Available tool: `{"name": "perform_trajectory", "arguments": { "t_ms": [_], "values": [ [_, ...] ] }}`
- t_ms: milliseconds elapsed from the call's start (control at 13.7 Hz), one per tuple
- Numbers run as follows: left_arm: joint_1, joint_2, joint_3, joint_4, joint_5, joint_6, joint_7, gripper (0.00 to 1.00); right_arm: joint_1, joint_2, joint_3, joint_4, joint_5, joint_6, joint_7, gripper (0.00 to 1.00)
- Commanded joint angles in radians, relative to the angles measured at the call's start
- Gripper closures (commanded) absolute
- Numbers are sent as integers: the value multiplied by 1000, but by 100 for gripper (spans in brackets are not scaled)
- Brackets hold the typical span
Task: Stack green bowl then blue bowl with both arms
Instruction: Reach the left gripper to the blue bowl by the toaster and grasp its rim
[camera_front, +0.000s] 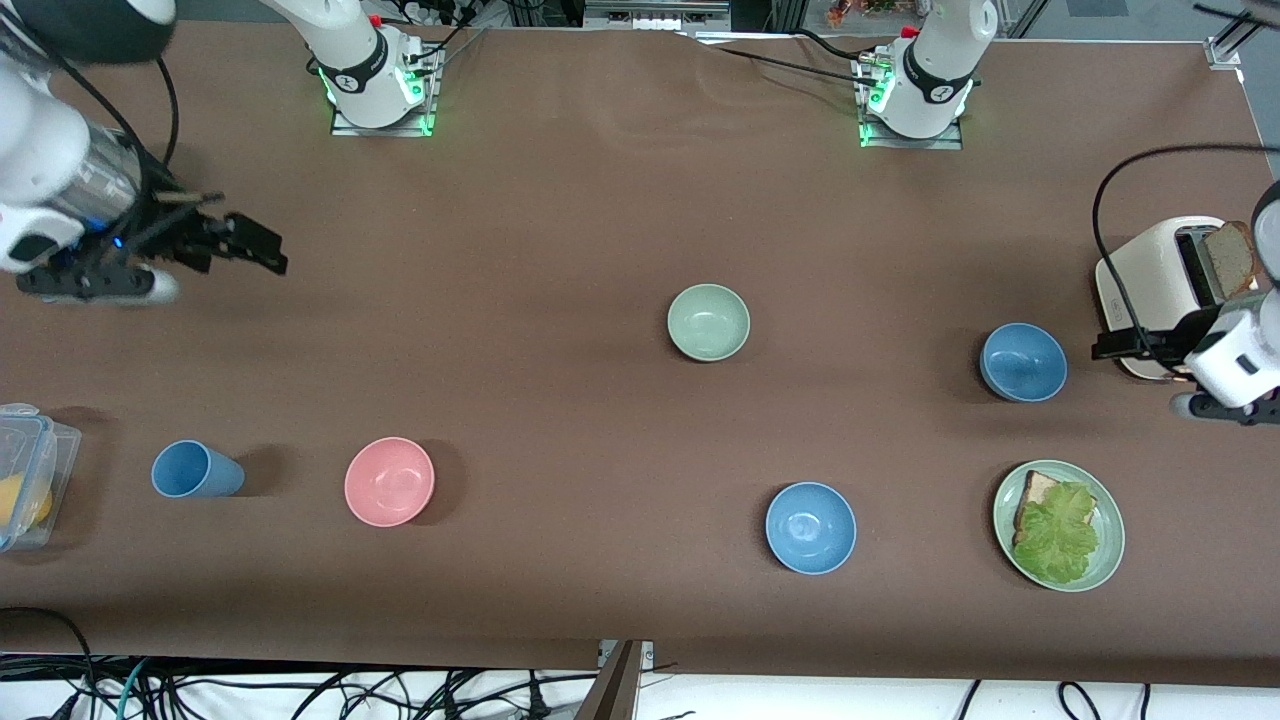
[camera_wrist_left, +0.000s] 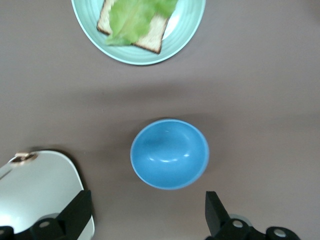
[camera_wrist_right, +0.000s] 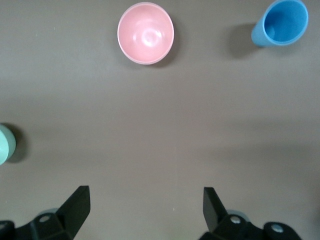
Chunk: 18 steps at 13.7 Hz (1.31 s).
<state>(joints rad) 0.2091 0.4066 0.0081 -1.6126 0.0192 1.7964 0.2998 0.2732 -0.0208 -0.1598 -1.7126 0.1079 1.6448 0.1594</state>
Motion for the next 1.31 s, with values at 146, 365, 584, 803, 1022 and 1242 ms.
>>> {"name": "perform_trajectory", "arguments": {
  "t_ms": [146,365,584,803,1022,1242],
  "values": [
    [58,34,-11,-183,16,277,148,0,15,-74,3,-107,-69,72,0,0],
    [61,28,-11,-337,15,457,163,0,26,-64,11,-113,-77,76,9,0],
    [61,35,-13,-386,18,492,223,10,24,-57,13,-108,-70,55,11,0],
    [62,67,-11,-380,15,494,294,63,24,-57,10,-108,-70,40,6,0],
    [61,64,-8,-362,15,485,297,100,18,-50,3,-105,-73,38,-6,0],
    [62,61,-7,-351,15,482,303,100,17,-47,3,-105,-70,46,-6,0]
  ]
}}
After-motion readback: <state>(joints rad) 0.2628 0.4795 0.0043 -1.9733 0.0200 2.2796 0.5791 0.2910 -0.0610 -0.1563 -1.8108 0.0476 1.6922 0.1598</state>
